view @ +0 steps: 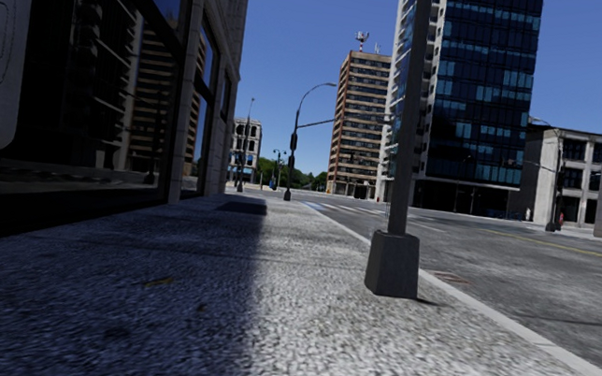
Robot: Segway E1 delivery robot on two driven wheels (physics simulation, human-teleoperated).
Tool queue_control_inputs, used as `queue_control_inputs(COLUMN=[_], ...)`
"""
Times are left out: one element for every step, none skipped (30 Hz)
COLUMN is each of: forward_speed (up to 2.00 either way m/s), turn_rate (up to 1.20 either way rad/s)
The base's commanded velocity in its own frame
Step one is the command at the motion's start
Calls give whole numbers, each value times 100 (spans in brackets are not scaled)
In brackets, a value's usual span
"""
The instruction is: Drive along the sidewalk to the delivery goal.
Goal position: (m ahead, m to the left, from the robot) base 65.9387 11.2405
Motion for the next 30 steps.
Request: queue_control_inputs(forward_speed=[200,200,200,200,200,200,200,200,200,200,200,200,200,200,200,200,200,200,200,200,200,200,200,200,200,200,200,200,200,200], turn_rate=[0,0,0,0,8,8,58,75,81,82,30,30,9,2,0,0,0,0,0,0,0,0,0,0,35,106,106,120,120,117])
